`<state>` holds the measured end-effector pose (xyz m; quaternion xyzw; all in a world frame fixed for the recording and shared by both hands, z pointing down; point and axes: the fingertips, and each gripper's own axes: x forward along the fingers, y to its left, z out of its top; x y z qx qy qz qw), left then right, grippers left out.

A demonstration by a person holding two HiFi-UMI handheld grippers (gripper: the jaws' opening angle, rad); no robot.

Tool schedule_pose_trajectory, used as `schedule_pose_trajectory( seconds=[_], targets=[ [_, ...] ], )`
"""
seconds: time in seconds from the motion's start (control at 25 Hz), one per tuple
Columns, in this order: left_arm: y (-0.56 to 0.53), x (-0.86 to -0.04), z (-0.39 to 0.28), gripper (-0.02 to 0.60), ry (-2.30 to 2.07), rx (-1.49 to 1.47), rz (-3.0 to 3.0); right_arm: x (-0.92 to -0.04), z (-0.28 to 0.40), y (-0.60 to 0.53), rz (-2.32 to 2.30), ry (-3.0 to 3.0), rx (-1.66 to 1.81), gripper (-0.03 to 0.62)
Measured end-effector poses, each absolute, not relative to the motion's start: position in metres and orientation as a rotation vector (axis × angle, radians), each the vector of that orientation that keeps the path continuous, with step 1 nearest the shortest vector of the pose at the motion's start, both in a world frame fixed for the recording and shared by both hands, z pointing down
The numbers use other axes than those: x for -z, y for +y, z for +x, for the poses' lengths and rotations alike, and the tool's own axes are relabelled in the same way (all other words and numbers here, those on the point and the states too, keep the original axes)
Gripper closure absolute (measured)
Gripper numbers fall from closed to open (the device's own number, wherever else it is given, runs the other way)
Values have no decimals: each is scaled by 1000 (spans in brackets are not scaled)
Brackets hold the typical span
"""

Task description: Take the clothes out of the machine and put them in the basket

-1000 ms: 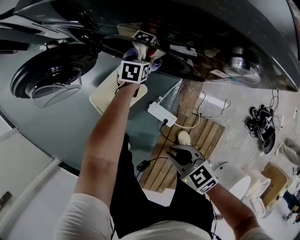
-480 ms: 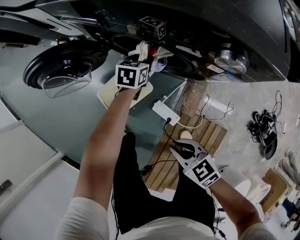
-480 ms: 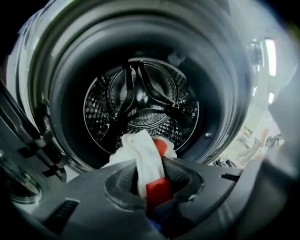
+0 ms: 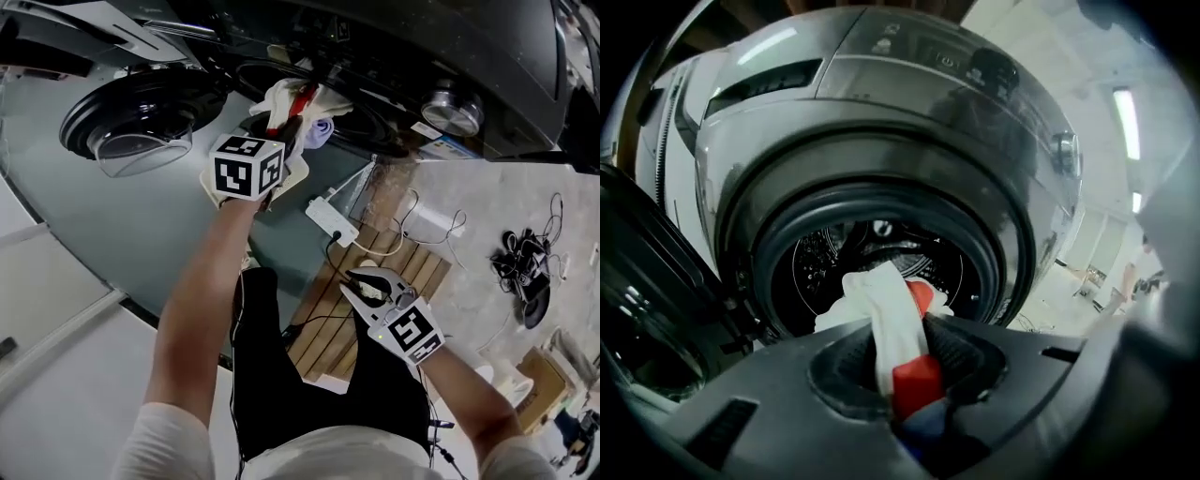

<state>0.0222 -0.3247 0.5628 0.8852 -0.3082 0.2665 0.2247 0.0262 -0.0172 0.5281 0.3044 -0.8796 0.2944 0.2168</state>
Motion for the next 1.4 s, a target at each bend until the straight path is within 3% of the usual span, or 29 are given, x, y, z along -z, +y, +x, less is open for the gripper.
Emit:
schedule_pose_trajectory(
  seconds=[0.84, 1.4],
  targets=[
    [-258, -465, -73, 479, -930, -543, 2490, -526, -15, -43, 647, -2483, -707, 531],
    [-227, -466, -174, 479, -1066, -521, 2424, -532, -71, -60, 481, -2478, -620, 531]
  ],
)
